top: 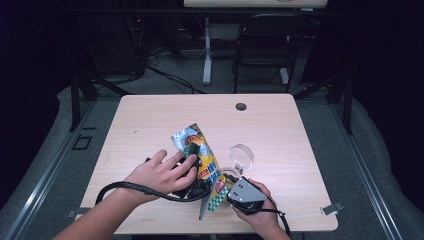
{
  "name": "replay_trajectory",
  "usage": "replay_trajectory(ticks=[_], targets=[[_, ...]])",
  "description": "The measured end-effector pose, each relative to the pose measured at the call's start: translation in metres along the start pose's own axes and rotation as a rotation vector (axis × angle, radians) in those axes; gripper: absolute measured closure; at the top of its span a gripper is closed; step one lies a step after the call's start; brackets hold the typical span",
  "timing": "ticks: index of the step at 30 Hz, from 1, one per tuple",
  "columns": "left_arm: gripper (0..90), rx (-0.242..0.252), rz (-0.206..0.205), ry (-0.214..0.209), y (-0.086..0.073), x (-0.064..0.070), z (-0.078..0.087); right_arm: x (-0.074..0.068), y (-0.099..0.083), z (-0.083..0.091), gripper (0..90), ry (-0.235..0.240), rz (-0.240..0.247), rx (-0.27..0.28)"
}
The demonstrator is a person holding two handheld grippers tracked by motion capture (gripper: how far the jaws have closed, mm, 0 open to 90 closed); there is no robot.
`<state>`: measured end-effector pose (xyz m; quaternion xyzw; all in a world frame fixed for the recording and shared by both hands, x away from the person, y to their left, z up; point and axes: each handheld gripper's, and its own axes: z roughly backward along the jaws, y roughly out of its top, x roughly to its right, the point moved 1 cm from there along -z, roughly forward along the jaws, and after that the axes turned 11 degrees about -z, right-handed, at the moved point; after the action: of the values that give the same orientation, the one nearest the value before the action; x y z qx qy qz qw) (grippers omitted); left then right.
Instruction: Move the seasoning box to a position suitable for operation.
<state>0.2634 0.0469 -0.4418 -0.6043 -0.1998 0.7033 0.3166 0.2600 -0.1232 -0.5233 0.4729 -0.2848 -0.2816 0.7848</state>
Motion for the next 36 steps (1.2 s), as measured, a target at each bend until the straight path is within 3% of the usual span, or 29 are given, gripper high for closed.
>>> replay_trajectory(ticks=[26,36], targets=[[74.4,0.009,-0.004,0.018,0.0005,-0.0023,0.0017,0.0002,0.0011,0.0007,69.8,0.002,0.001,0.006],[74.8,0.005,-0.004,0.002,0.0007,-0.0025,0.0024,0.0005,0.0012,0.0004,69.8,0.002,0.003,0.01]])
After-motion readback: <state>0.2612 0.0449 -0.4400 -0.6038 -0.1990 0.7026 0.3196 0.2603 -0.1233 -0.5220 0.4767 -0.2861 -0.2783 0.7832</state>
